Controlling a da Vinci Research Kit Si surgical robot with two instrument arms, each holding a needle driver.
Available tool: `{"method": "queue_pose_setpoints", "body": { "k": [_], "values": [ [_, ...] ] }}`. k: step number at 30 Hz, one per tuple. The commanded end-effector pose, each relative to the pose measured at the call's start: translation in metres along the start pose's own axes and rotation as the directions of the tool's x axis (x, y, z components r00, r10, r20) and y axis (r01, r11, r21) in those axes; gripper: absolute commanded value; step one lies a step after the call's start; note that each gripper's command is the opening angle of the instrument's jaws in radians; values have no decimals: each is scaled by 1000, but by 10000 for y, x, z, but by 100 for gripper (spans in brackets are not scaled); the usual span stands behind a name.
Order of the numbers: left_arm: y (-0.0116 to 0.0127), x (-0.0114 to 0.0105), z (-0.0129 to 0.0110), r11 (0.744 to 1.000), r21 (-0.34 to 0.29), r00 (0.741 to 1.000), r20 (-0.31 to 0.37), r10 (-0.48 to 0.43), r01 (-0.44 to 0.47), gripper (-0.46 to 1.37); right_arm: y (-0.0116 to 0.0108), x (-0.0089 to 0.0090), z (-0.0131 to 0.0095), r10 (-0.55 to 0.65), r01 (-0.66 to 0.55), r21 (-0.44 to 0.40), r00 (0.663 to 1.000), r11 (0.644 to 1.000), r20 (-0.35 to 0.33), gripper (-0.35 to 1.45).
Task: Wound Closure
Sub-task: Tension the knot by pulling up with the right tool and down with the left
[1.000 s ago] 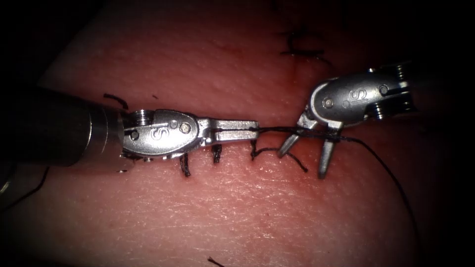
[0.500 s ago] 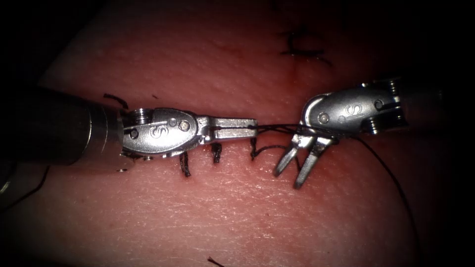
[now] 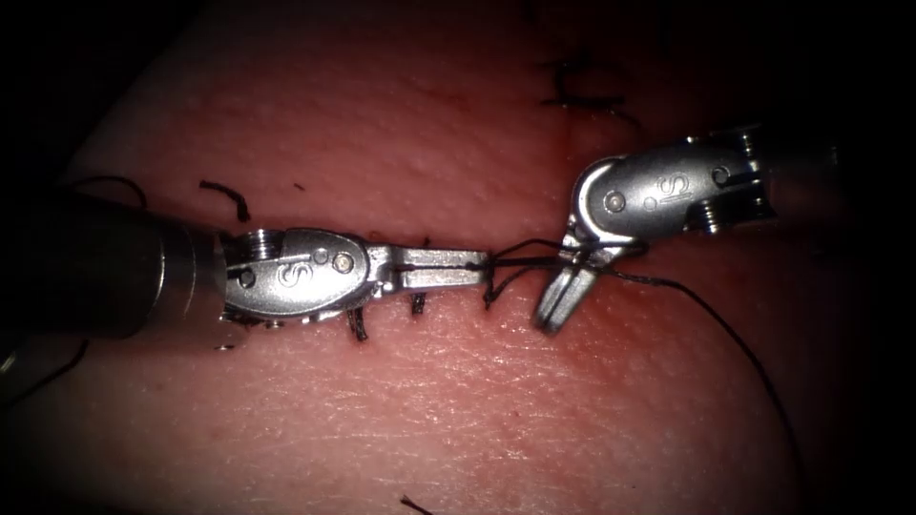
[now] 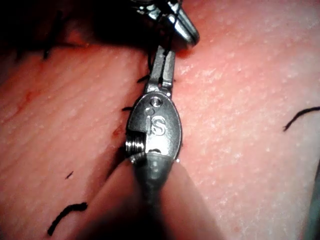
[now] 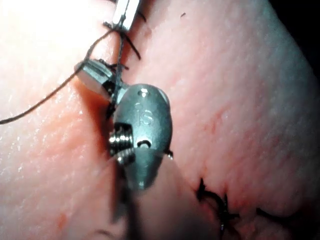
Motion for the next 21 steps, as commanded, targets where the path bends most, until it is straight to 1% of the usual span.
{"method": "queue_pose_setpoints", "body": {
  "k": [1,5,8,12,13,16,19,21],
  "values": [
    [2,0,0,1000,-12,1000,0,2,-2,-35,-1,1,0,1,-1,-6,1000,1000,-12,-35],
    [18,-6,-2,1000,-21,1000,3,10,-10,-35,-1,4,0,-9,8,-16,999,1000,-41,-35],
    [38,-13,-3,999,-31,1000,7,10,-10,-35,1,4,-4,45,-49,-40,995,998,-88,-35],
    [68,-20,-5,999,-47,1000,11,23,-22,-35,6,1,-12,121,-127,-56,987,990,-109,-35],
    [76,-20,-7,999,-48,1000,10,25,-25,-35,9,1,-16,131,-141,-71,983,987,-126,-35],
    [94,-18,-14,998,-55,1000,16,27,-26,-35,15,-2,-28,148,-163,-97,978,982,-150,-35],
    [111,-12,-22,998,-56,1000,21,19,-17,-35,23,-5,-37,169,-189,-129,974,974,-148,-35],
    [118,-10,-25,998,-58,1000,22,18,-17,-35,25,-7,-38,182,-203,-137,972,970,-151,-35]
  ]
}}
